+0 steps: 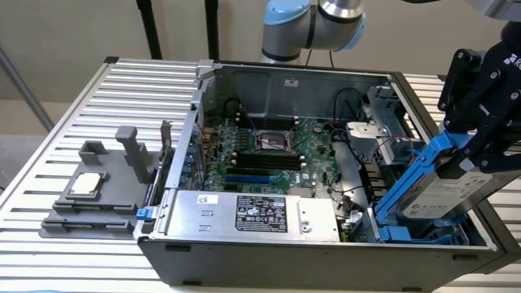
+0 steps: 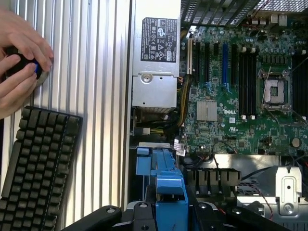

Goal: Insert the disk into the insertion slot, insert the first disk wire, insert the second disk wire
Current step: 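Insert the disk into the insertion slot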

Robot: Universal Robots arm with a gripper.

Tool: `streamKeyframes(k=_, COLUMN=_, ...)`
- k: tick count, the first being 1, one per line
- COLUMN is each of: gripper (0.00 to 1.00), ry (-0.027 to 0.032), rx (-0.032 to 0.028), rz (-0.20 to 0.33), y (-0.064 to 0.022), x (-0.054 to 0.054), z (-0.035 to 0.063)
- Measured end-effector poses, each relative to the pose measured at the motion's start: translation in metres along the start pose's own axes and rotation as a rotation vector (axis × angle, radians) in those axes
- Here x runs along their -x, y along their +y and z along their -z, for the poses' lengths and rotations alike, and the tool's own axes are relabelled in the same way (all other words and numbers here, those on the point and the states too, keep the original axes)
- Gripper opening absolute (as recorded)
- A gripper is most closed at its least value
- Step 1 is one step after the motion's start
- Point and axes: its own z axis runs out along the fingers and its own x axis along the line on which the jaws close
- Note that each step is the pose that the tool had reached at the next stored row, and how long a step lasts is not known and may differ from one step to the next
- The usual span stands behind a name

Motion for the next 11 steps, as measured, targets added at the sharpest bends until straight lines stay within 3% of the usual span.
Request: streamKeyframes(k=11, gripper=0.32, ry=-0.0022, rx=0.0003, rz=0.006, y=-0.0002, x=-0.0004, z=-0.0043)
